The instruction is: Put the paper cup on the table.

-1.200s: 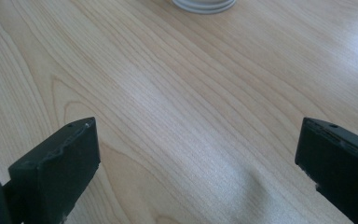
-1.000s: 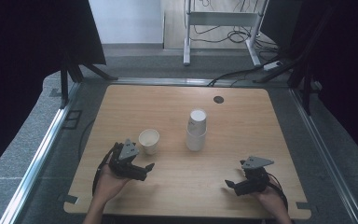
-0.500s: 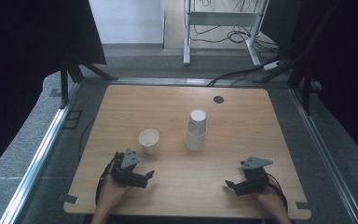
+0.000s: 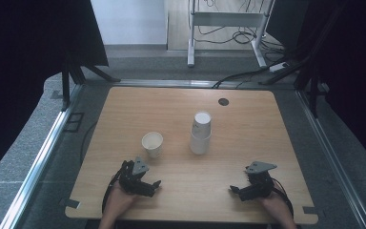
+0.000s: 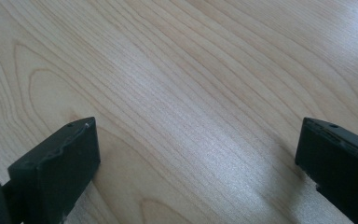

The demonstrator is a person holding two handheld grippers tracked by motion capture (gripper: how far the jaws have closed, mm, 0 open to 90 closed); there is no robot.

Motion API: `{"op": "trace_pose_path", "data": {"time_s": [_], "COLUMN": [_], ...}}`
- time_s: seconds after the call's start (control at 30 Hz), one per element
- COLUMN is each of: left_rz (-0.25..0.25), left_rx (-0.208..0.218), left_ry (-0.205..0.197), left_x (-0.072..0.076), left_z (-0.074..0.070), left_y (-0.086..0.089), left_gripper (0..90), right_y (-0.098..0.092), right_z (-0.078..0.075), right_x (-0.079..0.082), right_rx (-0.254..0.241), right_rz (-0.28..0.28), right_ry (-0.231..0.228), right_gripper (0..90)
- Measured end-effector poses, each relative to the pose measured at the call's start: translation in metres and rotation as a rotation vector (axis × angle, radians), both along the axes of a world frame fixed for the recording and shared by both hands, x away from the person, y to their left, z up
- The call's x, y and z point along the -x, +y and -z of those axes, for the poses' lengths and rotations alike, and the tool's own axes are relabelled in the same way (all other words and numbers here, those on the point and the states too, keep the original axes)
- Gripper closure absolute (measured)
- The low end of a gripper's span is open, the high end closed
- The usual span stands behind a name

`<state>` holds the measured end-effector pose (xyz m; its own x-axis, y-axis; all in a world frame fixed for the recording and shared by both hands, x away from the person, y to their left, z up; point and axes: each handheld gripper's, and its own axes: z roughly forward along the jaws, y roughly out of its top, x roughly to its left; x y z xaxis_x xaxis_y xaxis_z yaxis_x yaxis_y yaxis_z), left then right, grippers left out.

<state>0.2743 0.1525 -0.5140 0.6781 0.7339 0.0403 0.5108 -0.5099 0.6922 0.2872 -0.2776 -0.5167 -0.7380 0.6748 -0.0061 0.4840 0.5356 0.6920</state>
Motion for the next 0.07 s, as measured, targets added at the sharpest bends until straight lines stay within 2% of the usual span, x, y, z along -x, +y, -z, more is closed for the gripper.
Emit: {"op": "trace_pose_path", "data": {"time_s": [0.07], "left_rz": [0.001], "left_rx": [-0.002], "left_ry": [0.002], "left_x": [0.0], "left_z": [0.0007], "left_y": [-0.0004], "left_gripper": [0.0], "right_y": [-0.0001], "right_z": [0.0008], "right_x": [0.0003], "right_rx": [-0.006], "right_rz": [-0.003], "right_ry": [0.001], "right_gripper": [0.0]}}
